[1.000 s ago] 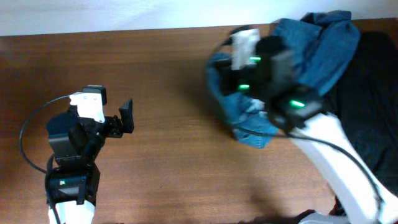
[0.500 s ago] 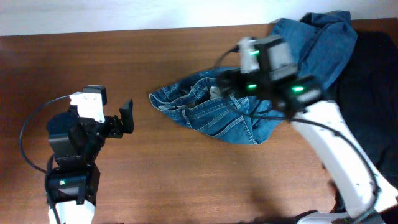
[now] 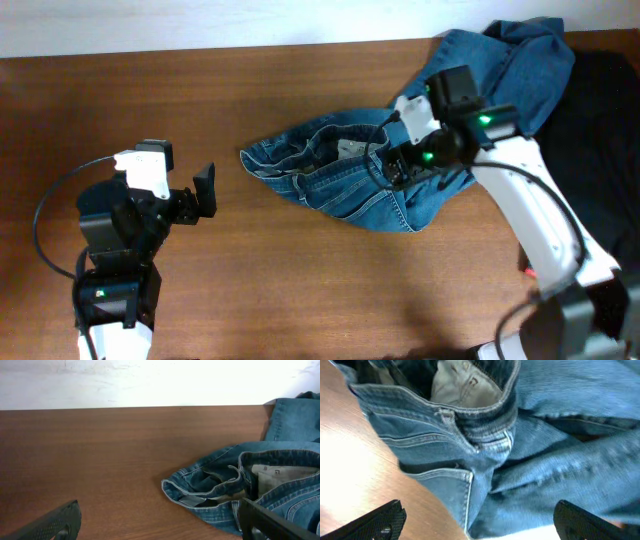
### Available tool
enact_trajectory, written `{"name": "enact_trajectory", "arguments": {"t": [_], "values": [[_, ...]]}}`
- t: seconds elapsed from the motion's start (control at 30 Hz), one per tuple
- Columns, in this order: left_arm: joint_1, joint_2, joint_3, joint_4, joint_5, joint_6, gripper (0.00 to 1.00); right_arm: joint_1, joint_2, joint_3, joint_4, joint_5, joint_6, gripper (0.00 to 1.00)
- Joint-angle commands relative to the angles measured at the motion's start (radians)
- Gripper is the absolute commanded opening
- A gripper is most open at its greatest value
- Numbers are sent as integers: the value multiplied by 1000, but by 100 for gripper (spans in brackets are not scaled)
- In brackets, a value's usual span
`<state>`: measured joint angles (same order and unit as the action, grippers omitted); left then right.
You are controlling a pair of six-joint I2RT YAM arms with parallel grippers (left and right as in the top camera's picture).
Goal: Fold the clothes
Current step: 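Lift the jeans with the right gripper and drag them toward the table center, then reach the left gripper to the jeans waistband and grasp it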
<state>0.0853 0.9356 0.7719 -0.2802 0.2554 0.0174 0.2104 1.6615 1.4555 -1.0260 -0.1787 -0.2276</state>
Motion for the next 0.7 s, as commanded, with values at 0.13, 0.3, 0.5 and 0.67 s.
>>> {"name": "enact_trajectory", "arguments": {"t": [0.13, 0.3, 0.5, 0.67], "values": [[4, 8, 20, 2, 14, -7, 99, 6, 140, -6, 60, -33, -139, 99], [4, 8, 20, 2, 14, -7, 99, 6, 209, -6, 135, -122, -138, 99], [4, 8, 20, 2, 14, -7, 99, 19, 234, -6, 163, -185, -138, 67], [4, 8, 20, 2, 14, -7, 99, 67, 211, 14, 105, -265, -130, 4]]}}
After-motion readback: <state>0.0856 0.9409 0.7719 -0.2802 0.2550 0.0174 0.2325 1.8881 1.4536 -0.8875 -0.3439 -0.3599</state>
